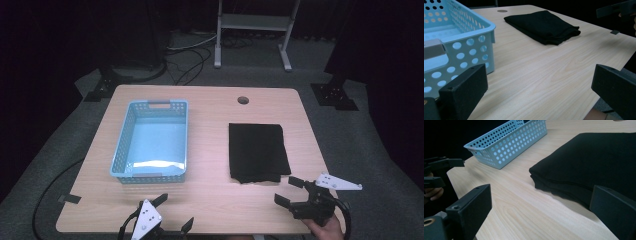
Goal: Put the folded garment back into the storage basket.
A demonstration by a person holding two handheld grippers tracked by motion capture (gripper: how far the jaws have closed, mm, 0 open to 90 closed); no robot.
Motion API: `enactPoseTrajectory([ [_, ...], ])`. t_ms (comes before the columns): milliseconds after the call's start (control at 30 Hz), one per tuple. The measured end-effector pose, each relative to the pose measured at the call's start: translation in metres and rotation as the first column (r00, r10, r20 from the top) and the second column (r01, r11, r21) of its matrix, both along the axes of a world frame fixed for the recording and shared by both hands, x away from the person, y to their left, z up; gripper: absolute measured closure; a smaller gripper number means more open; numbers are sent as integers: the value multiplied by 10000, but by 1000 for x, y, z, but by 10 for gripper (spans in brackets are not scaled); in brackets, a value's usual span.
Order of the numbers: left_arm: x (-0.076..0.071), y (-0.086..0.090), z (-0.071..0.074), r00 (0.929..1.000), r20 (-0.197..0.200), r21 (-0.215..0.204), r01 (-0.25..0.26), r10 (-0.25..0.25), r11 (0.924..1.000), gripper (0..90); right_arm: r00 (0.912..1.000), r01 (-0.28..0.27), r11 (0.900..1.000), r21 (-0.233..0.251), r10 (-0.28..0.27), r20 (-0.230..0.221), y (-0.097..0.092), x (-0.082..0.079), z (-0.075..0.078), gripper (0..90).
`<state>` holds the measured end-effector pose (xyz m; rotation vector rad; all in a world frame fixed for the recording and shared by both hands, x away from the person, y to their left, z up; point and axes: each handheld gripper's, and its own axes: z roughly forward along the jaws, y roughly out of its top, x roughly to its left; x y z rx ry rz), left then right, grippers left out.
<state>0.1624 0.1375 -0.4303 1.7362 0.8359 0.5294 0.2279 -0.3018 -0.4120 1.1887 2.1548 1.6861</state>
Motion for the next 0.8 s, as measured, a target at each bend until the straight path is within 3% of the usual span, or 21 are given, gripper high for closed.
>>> enactPoseTrajectory([
  [500, -1, 1, 0, 10000, 5, -41, -49, 49, 10000, 0, 10000, -21, 9991, -431, 19, -46, -4, 23, 11, 37],
  [800, 0, 1, 0, 10000, -35, -124, -66, 66, 9999, 0, 9986, -496, 9923, -1138, 468, -265, 8, 44, 14, 37],
])
